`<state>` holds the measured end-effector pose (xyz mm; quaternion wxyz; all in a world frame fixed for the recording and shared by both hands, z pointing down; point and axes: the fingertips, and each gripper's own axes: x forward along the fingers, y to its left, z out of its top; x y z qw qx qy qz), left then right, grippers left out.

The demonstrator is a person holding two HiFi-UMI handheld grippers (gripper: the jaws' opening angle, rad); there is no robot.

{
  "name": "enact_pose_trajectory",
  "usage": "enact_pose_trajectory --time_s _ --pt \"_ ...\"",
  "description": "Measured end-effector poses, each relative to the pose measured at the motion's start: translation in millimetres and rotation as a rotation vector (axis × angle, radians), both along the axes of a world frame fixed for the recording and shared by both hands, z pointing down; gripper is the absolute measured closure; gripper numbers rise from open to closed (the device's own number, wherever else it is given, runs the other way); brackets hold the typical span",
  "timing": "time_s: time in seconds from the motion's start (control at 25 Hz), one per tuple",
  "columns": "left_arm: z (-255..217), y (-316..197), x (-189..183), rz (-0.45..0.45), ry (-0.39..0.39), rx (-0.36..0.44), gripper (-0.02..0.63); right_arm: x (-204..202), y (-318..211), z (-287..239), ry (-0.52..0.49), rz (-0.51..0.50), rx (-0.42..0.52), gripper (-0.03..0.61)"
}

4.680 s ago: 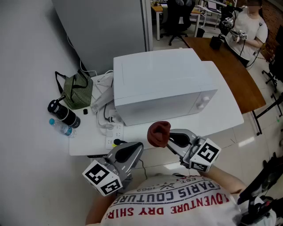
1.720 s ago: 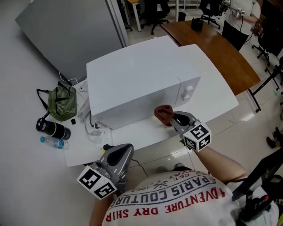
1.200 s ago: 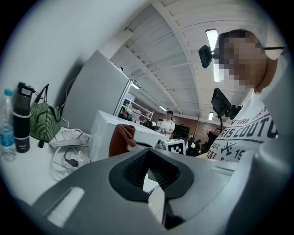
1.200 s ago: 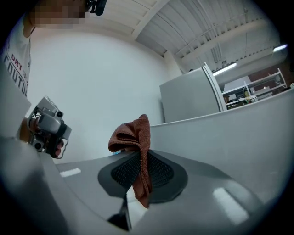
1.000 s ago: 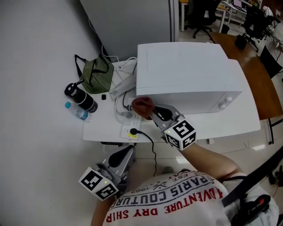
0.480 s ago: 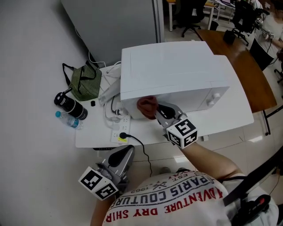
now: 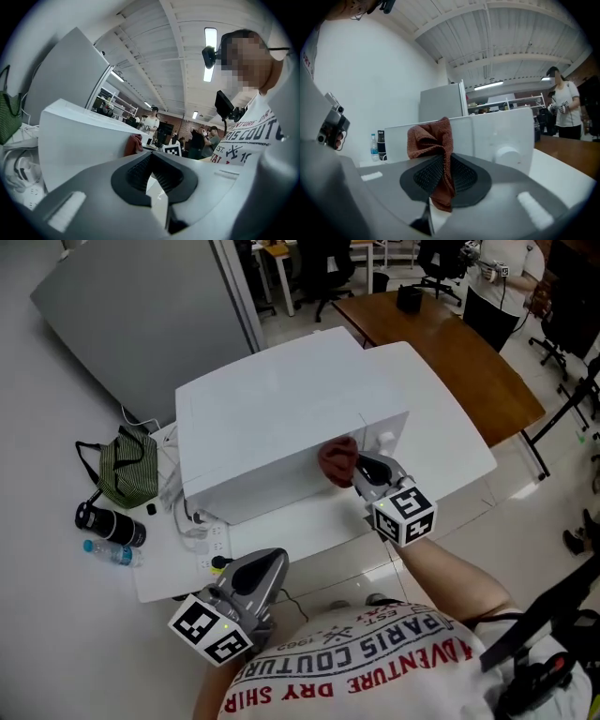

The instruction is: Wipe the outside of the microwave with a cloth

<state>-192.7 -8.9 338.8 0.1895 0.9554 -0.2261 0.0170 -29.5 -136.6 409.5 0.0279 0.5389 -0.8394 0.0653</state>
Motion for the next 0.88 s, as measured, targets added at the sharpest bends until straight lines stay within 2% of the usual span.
enact_pose_trajectory --time_s 0.2,0.44,0.72,0.88 --pt "-3.9 -3.9 24.3 0.048 0.008 -0.003 0.612 43.2 1.7 4.8 0.010 0.088 -0.023 0.540" --pt "-7.5 -8.8 35.6 0.080 0.009 0.008 0.612 54.1 4.3 5.7 0.024 0.105 -0.029 0.540" --pt "-1.7 -13.0 26.2 0.085 0.015 -0.003 0.612 41.3 28.7 -7.5 -0.076 0.035 -0.008 0.540" --pt "1.5 -20.9 18.6 0.057 0.032 0.014 0.612 26.3 52.1 -15.7 -0.112 -0.019 -0.010 0.540"
